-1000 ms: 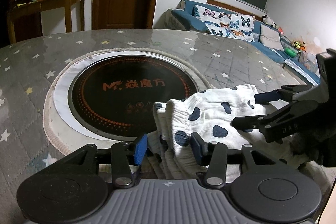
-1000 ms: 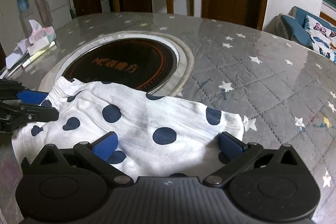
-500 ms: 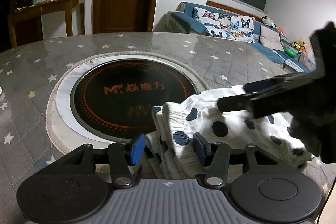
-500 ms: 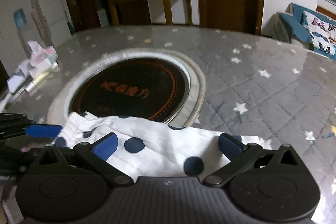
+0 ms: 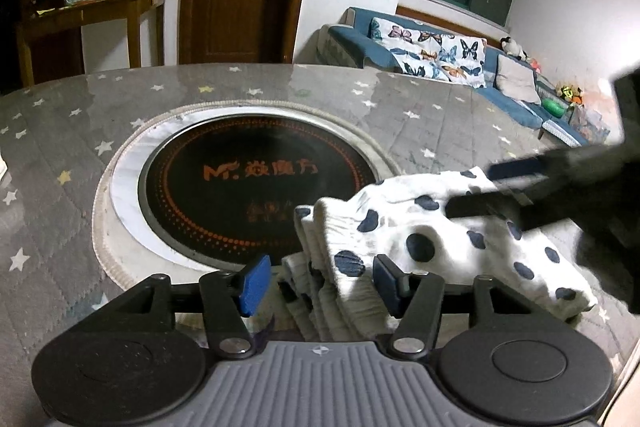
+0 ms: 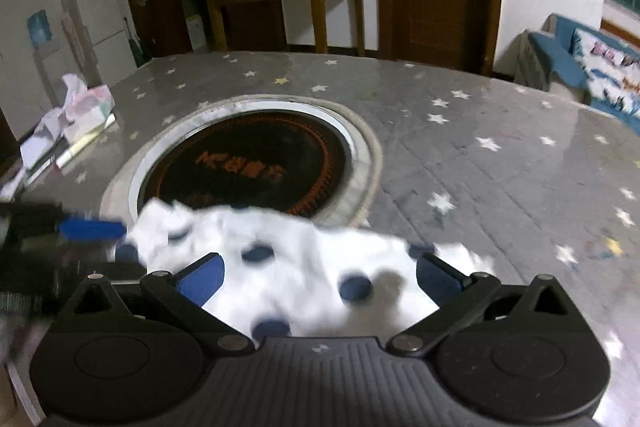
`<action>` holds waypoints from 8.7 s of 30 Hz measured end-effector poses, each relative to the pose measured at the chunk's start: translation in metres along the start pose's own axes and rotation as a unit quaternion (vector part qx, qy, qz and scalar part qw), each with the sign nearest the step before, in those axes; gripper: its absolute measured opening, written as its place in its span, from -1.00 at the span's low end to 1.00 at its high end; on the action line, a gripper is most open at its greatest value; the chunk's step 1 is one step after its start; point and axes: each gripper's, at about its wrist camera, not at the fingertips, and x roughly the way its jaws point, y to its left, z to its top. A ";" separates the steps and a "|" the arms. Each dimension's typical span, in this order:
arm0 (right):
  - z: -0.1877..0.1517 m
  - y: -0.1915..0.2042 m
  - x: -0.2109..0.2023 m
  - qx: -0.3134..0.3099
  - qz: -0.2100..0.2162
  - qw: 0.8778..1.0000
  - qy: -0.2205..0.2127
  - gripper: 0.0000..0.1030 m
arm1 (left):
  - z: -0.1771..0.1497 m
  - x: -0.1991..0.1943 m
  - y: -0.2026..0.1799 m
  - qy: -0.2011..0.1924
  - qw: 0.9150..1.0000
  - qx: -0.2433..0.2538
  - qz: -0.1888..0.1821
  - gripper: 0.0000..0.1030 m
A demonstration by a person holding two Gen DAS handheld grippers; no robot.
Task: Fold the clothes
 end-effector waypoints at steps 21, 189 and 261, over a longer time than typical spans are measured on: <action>-0.074 0.043 -0.065 -0.111 -0.017 0.993 -0.047 1.00 | 0.003 -0.017 0.007 -0.011 0.999 -0.035 0.019 0.39; -0.001 -0.232 0.024 0.163 -0.118 0.978 -0.051 0.12 | 0.097 0.136 -0.122 0.044 0.997 -0.045 -0.043 0.51; -0.033 -0.136 0.010 0.078 -0.118 0.989 -0.037 1.00 | 0.031 0.086 -0.112 0.036 0.999 0.019 -0.019 1.00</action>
